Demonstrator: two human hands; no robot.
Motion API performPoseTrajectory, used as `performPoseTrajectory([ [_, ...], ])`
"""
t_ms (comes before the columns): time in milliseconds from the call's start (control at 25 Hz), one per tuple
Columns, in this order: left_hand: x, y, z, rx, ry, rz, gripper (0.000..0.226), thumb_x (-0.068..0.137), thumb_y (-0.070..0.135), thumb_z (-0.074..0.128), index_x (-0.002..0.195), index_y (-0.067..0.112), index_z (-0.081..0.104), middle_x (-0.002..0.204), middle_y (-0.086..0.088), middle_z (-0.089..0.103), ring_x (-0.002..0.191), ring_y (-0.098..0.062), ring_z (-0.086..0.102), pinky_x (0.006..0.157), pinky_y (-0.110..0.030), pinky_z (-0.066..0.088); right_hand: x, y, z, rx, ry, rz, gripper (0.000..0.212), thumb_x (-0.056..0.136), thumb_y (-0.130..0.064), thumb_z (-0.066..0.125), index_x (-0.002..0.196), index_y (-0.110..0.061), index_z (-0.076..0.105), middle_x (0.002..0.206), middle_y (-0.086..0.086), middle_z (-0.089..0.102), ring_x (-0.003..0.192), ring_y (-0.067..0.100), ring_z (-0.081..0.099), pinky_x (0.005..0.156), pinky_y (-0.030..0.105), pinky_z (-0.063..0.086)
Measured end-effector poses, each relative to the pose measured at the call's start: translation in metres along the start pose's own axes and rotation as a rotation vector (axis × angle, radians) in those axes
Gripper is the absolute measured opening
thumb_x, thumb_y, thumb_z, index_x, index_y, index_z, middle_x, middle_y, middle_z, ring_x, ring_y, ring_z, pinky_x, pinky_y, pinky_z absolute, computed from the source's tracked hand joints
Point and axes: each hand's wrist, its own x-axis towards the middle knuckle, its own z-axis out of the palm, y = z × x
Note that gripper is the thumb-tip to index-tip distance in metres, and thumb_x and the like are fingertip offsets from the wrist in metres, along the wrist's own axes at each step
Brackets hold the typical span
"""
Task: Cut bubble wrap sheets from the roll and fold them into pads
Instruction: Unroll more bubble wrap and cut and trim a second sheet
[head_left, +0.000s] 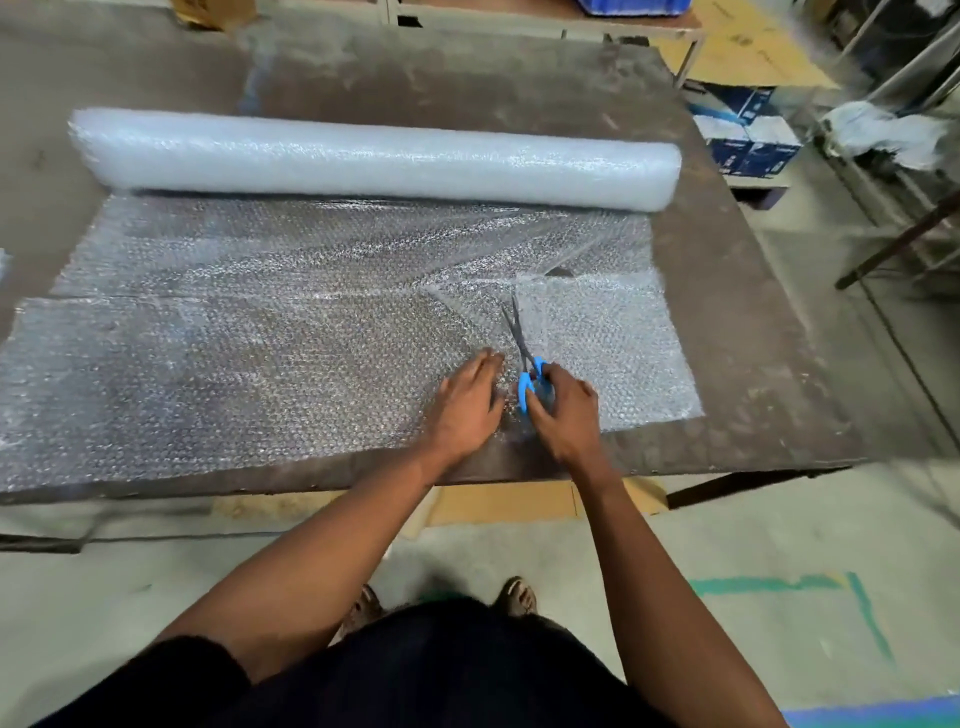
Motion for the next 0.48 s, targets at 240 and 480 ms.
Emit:
performPoseTrajectory([
  [240, 0.063, 0.027, 0.024, 0.256, 0.005, -0.097, 0.063, 0.104, 0.041, 0.053, 0.162, 0.026, 0.033, 0.174, -0.007, 0.010, 0.161, -0.031, 0.013, 0.127, -0.059, 0.012, 0.047, 0.050, -0.020, -0.130, 0.010, -0.040, 0.057, 0.101, -0.060, 0.049, 0.147, -0.027, 0.054, 0.153, -0.004, 0.058, 0.159, 0.019, 0.029, 0.125, 0.058, 0.016],
  [480, 0.094, 0.027, 0.035, 0.395, -0.059, -0.208, 0.083, 0.102, 0.069, 0.009, 0.166, 0.018, 0.022, 0.176, -0.004, 0.007, 0.163, -0.023, 0.001, 0.131, -0.052, 0.006, 0.054, 0.089, -0.028, -0.228, -0.101, -0.102, 0.059, 0.101, -0.064, 0.046, 0.150, -0.031, 0.048, 0.159, 0.002, 0.053, 0.160, 0.020, 0.026, 0.126, 0.058, 0.013],
])
